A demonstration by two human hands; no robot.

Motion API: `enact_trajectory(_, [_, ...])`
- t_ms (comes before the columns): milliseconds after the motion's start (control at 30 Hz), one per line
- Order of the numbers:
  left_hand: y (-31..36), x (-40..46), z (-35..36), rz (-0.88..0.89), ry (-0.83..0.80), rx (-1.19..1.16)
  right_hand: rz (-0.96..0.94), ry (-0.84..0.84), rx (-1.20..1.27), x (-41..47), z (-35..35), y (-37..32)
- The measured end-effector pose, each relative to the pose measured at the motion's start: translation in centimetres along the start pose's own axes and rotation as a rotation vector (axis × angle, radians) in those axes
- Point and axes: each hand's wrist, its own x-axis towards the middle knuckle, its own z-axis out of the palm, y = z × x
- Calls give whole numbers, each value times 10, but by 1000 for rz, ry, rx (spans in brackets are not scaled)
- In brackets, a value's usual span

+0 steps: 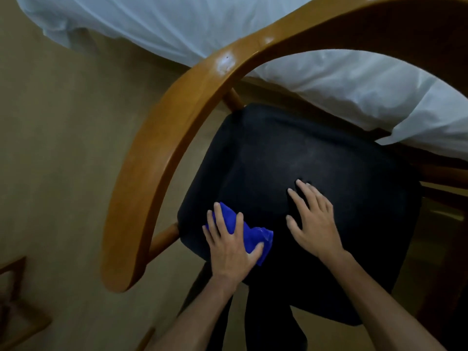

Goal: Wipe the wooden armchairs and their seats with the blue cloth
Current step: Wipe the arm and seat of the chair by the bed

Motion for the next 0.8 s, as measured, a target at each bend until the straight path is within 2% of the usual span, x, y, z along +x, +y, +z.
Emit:
enact_trajectory(100, [-9, -1, 7, 59, 92, -21, 7, -32, -8, -5, 6, 1])
enact_trajectory(333, [-5, 22, 3, 50, 248, -155, 4, -45, 21, -4, 6, 3])
enact_trajectory(400, [-1, 35, -5, 124, 269, -131, 8, -28, 45, -4, 7, 2])
enact_trajectory(467, [8, 68, -26, 157, 310, -127, 12, -20, 56, -4, 9, 1])
enact_trajectory(533, [28, 126, -58, 94, 346, -140, 19, -17, 65, -4, 9, 2])
enact_trajectory(667, [74, 200, -98, 92, 351, -170, 7, -12, 67, -5, 10, 5])
enact_trajectory(800, [52, 182, -85, 104, 340, -154, -28, -15, 60, -5, 10, 13])
